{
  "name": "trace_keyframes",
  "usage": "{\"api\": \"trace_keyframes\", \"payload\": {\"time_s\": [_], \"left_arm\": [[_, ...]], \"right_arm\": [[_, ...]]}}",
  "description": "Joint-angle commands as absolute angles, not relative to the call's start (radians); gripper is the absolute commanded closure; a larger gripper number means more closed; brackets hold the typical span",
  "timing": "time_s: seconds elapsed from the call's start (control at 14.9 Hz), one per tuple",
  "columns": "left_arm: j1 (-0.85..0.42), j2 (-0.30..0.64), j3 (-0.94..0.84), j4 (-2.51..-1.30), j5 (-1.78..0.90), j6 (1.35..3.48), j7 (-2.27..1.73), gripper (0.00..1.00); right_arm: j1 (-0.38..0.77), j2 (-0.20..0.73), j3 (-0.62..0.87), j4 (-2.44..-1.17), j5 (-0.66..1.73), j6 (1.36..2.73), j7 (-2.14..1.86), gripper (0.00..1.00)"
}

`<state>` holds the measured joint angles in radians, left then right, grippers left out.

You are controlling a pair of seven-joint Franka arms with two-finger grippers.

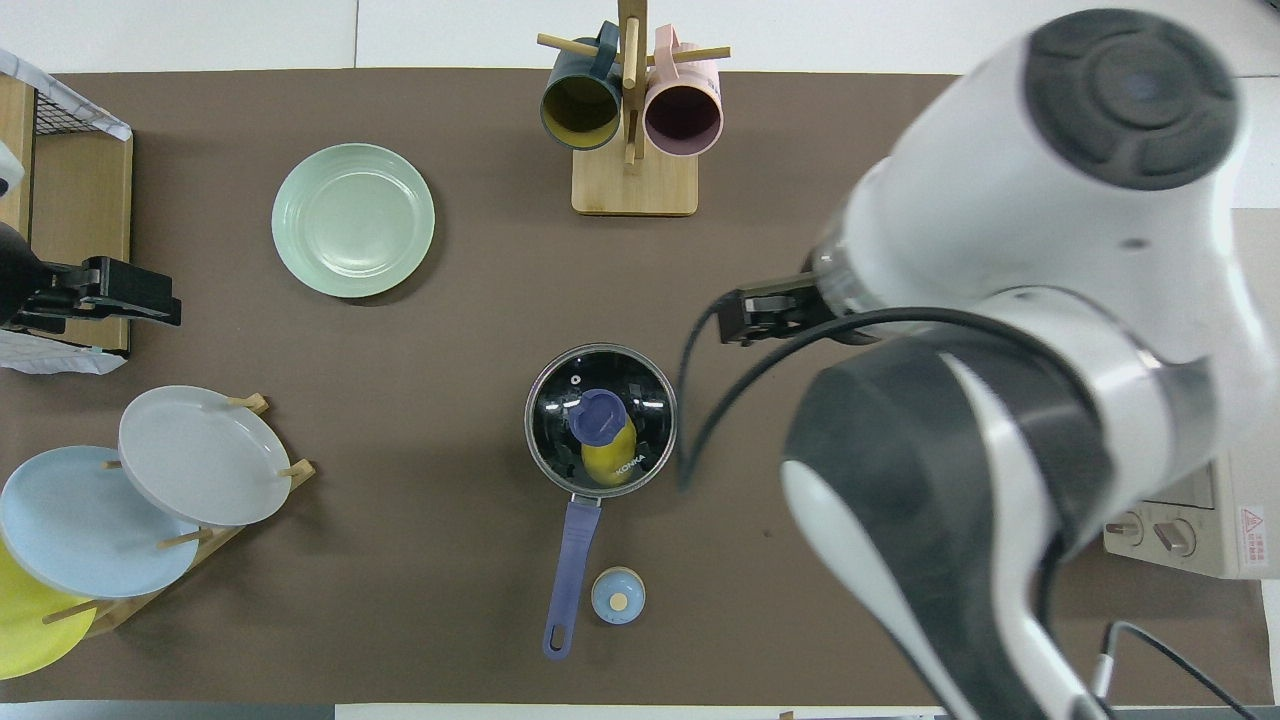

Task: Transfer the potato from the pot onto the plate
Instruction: 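Reach the right gripper over the saucepan and grasp the lid knob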

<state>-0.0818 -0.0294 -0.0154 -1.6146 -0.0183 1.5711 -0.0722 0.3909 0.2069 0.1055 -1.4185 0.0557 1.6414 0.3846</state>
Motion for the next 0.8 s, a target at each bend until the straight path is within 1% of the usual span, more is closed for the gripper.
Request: {"api": "trace_keyframes", "payload": {"time_s": [0.0,0.07,0.27,0.34,0.54,0.74], "left_arm": [[-0.072,-0.051,-0.021,-1.631,-0.009,1.572,-0.058,0.00],[-0.072,-0.049,-0.021,-1.631,-0.009,1.572,-0.060,0.00],[-0.072,-0.049,-0.021,-1.631,-0.009,1.572,-0.060,0.00],[-0.072,-0.051,-0.021,-1.631,-0.009,1.571,-0.058,0.00],[-0.072,-0.051,-0.021,-1.631,-0.009,1.572,-0.060,0.00],[-0.072,-0.049,-0.021,-1.631,-0.009,1.572,-0.060,0.00]], "right_arm": [[0.500,0.288,0.103,-1.423,0.048,1.771,0.529,0.00],[0.552,0.287,0.101,-1.469,0.041,1.834,0.560,0.00],[0.583,0.262,0.103,-1.632,0.028,1.981,0.569,0.00],[0.621,0.264,0.103,-1.658,0.003,2.008,0.569,0.00],[0.637,0.273,0.103,-1.667,-0.046,2.019,0.569,0.00],[0.643,0.290,0.103,-1.700,-0.051,2.086,0.572,0.00]]}}
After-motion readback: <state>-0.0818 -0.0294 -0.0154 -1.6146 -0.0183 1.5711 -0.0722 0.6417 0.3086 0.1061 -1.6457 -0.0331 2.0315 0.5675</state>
